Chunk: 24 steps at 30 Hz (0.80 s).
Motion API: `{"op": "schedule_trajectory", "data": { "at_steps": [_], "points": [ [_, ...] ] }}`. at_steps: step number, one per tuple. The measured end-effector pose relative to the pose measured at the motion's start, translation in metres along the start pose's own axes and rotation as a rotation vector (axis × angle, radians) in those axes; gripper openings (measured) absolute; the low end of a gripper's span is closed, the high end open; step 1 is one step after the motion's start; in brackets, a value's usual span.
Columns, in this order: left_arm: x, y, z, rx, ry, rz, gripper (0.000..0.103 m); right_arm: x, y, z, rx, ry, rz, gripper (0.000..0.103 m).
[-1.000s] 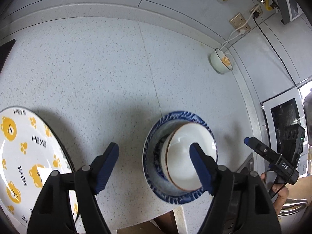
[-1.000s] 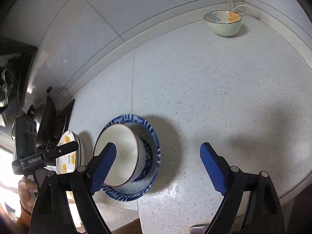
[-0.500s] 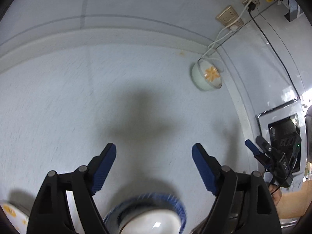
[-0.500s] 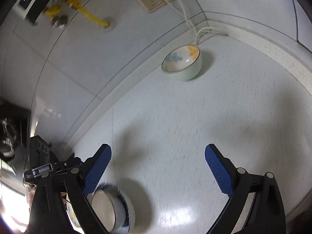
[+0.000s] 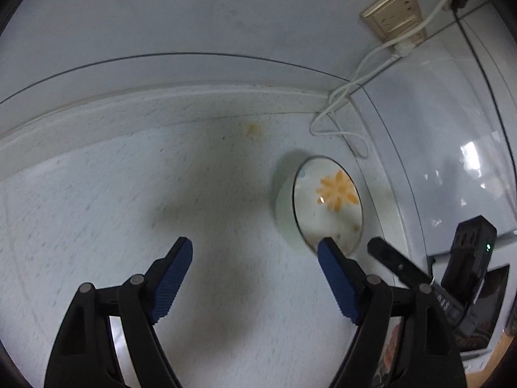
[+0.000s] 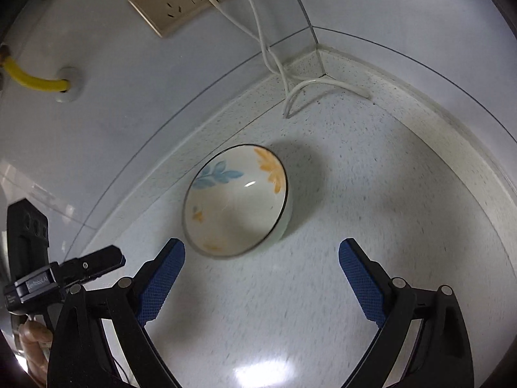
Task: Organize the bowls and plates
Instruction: 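Move both grippers to the rim of the yellow-flower bowl, then close both grippers on the rim of the yellow-flower bowl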
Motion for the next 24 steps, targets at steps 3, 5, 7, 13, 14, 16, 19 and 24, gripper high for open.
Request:
{"op": "schedule_trajectory", "data": {
  "at_steps": [3,5,7,13,14,16,19,24],
  "points": [
    [0.005,0.027,0.011,-0.015,0.006,0.016,0.078,0.001,0.022,0.006,-0.034,-0.009,-0.007,0.082],
    [0.011,0.039,0.014,-0.020,0.010,0.011,0.078,0.002,0.031,0.010,-0.052,-0.017,-0.017,0.070],
    [0.015,0.051,0.014,-0.036,0.015,0.015,0.077,0.002,0.040,0.013,-0.070,-0.025,-0.021,0.065],
    [0.018,0.082,0.006,-0.127,0.008,0.032,0.048,0.009,0.055,0.014,-0.109,-0.009,-0.020,0.040],
    [0.019,0.084,0.007,-0.127,0.015,0.034,0.044,0.010,0.056,0.014,-0.114,-0.012,-0.017,0.036],
    [0.021,0.088,0.008,-0.129,0.028,0.030,0.032,0.012,0.058,0.014,-0.121,-0.018,-0.018,0.032],
    [0.025,0.092,0.009,-0.131,0.034,0.013,0.021,0.015,0.061,0.015,-0.127,-0.019,-0.019,0.023],
    [0.031,0.093,0.006,-0.131,0.056,0.033,0.014,0.018,0.071,0.018,-0.141,-0.012,-0.016,0.014]
  ]
}}
Point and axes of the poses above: each gripper's, at about its wrist camera, not at the fingertips, and y roughly the way its jaws point, x to its right, z to its top, the point moved 8 cm from there along y, roughly the way its jaws point, and after that the axes turned 2 degrees about -y, right-handed, at the moved point
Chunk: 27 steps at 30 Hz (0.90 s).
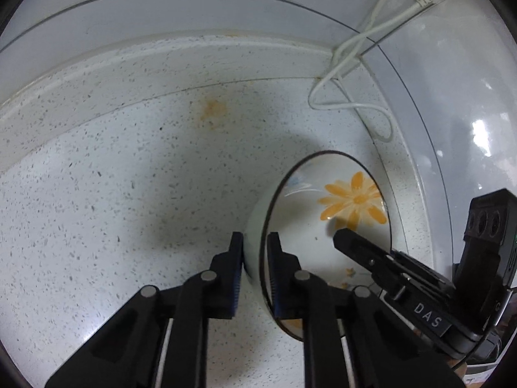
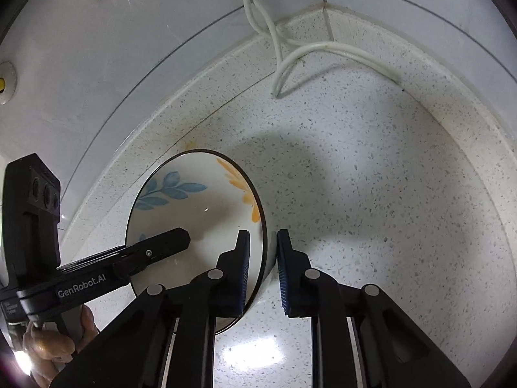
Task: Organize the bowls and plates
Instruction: 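Close both grippers on the rim of the yellow-flower bowl, then lift the flower bowl with both grippers and carry it to the white bowl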
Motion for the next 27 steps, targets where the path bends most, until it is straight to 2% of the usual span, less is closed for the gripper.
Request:
{"op": "schedule_trajectory", "data": {
  "at_steps": [8,16,22,27],
  "points": [
    [-0.005,-0.018,-0.023,-0.002,-0.018,0.003,0.014,-0.013,-0.001,-0.016,-0.028,-0.038,-0.026,0.012],
    [-0.018,-0.063,-0.078,-0.019,-0.050,-0.016,0.014,-0.042,-0.030,-0.058,-0.028,-0.069,-0.006,0.012],
    [-0.029,-0.128,-0.135,0.023,-0.082,-0.041,0.014,-0.083,-0.073,-0.103,0.003,-0.116,0.016,0.012],
    [-0.045,-0.203,-0.201,0.076,-0.091,-0.057,0.014,-0.134,-0.125,-0.160,0.036,-0.204,0.043,0.012]
  ]
}}
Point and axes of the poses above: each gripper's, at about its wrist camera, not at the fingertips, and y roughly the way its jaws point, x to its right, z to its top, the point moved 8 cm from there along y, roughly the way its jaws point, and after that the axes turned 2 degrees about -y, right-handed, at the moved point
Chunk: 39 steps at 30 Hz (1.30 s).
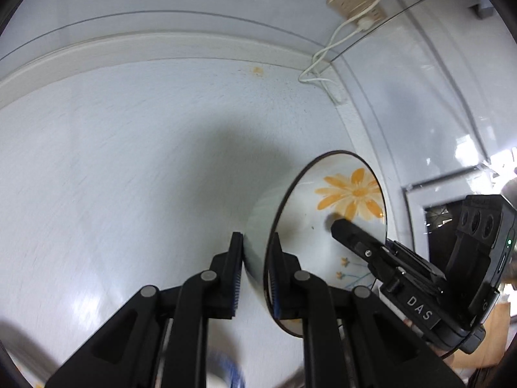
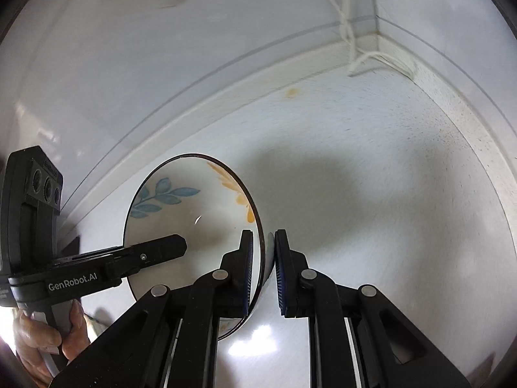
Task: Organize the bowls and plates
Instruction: 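Lift the flower bowl with both grippers and carry it to the white bowl, then lower the flower bowl into the white bowl, holding it with both grippers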
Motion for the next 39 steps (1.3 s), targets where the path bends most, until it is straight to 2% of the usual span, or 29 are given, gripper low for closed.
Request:
{"op": "schedule_trajectory", "data": {
  "at_steps": [4,8,11,15,20,24,31,39],
  "points": [
    [-0.024,-0.070,-0.054,0.055,-0.029,-0.008,0.014,-0.064,-0.040,-0.042,0.018,-0.102,0.032,0.012],
    [-0.048,-0.113,-0.106,0.078,-0.050,0.025,0.014,-0.117,-0.068,-0.093,0.008,-0.202,0.076,0.013],
    [-0.069,-0.122,-0.140,0.081,-0.087,0.038,0.014,-0.135,-0.063,-0.124,-0.024,-0.242,0.093,0.013],
    [-0.095,-0.099,-0.167,0.059,-0.168,0.033,0.014,-0.137,-0.040,-0.160,-0.105,-0.255,0.085,0.013],
    [-0.110,-0.058,-0.178,0.016,-0.235,0.034,0.014,-0.122,-0.010,-0.182,-0.195,-0.225,0.059,0.013],
    [-0.114,-0.043,-0.182,0.002,-0.247,0.051,0.014,-0.117,0.001,-0.192,-0.229,-0.219,0.054,0.013],
    [-0.116,-0.035,-0.181,0.001,-0.242,0.080,0.014,-0.114,0.011,-0.187,-0.235,-0.225,0.084,0.012],
    [-0.120,-0.033,-0.178,-0.010,-0.256,0.079,0.014,-0.112,0.010,-0.188,-0.237,-0.228,0.097,0.012]
  ]
}}
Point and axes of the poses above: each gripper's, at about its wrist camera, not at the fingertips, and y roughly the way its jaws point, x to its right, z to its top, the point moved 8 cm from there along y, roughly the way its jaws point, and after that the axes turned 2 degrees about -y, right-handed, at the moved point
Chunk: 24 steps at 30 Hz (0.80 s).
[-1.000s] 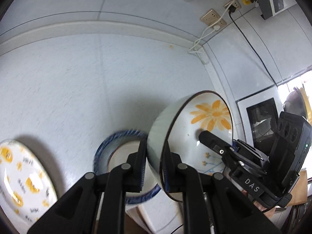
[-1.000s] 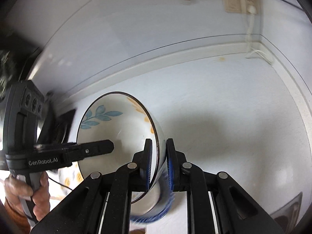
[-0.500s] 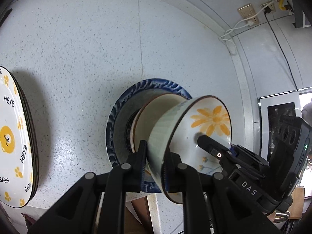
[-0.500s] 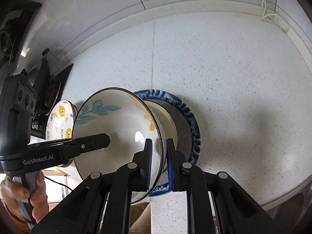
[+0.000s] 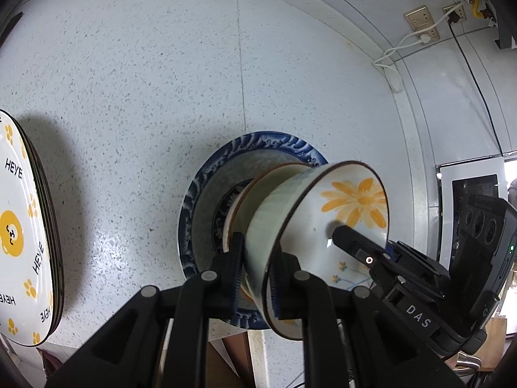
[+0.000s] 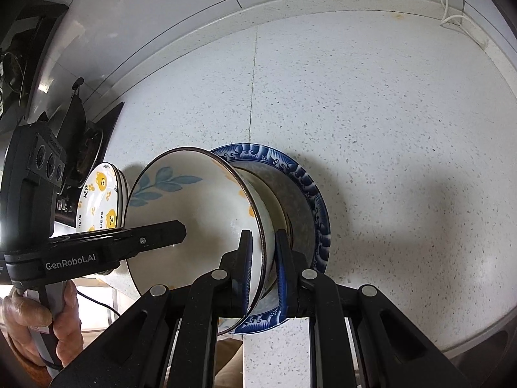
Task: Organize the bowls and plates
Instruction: 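Lower the flower bowl into the white bowl, holding it with both grippers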
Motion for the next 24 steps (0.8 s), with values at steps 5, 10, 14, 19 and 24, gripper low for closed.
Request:
{"op": "schedule_trajectory", "data": {
  "at_steps": [5,10,14,19,24],
  "points": [
    [-0.0040,-0.0004,0.0017,-0.007,-0.002,-0.002,0.014,-0.0003,-0.0003,0.0003,-0.008,-0.002,-0.003,0.012],
    [-0.0039,-0.0019,0.0018,0.001,0.009,0.010,0.014,-0.0012,-0.0026,0.0010,0.002,-0.009,-0.014,0.012],
    [-0.0020,-0.0022,0.0001,0.035,0.031,0.035,0.014,-0.0037,-0.0028,0.0008,0.005,-0.018,-0.027,0.012],
    [-0.0040,-0.0008,-0.0033,0.075,0.011,0.040,0.017,-0.0037,-0.0032,0.0009,0.007,-0.030,-0.034,0.012],
    [0.0000,-0.0012,-0.0053,0.119,0.042,0.056,0.016,0.0012,-0.0006,-0.0003,0.002,-0.022,-0.043,0.012]
  ]
}}
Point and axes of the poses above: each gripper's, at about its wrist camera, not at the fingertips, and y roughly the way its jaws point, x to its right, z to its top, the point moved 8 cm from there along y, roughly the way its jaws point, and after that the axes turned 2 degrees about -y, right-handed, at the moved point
